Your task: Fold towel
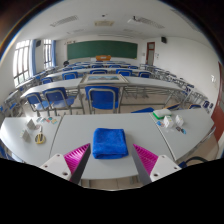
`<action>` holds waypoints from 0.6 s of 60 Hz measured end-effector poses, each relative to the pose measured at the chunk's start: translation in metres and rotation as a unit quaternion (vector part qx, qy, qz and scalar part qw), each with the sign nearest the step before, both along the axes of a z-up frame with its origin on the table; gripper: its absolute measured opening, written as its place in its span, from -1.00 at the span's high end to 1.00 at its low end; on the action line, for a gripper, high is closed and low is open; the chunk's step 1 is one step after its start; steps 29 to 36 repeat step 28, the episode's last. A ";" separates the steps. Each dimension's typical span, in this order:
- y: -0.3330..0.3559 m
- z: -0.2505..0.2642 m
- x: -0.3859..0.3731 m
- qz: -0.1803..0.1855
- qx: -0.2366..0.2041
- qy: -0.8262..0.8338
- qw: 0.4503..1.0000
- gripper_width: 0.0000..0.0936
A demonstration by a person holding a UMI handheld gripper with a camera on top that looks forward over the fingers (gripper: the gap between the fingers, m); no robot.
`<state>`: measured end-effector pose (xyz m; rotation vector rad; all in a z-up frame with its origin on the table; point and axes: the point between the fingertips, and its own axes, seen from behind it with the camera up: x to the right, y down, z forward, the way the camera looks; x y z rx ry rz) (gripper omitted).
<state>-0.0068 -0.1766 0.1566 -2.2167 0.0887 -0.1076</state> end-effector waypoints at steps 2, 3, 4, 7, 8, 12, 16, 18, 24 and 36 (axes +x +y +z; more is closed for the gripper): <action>-0.014 0.010 -0.007 0.001 0.005 0.000 1.000 -0.82; -0.024 0.016 -0.015 0.000 0.007 0.001 1.000 -0.82; -0.030 0.020 -0.018 0.001 0.009 0.001 1.000 -0.82; -0.050 0.031 -0.026 0.006 0.013 0.000 1.000 -0.82; -0.057 0.034 -0.028 0.008 0.013 -0.002 1.000 -0.82; -0.081 0.047 -0.035 0.013 0.017 -0.009 1.000 -0.82; -0.101 0.059 -0.041 0.020 0.024 -0.016 0.999 -0.82; -0.109 0.063 -0.042 0.021 0.026 -0.017 0.999 -0.82; -0.129 0.073 -0.042 0.029 0.032 -0.026 0.999 -0.82; -0.135 0.078 -0.042 0.030 0.033 -0.029 0.999 -0.82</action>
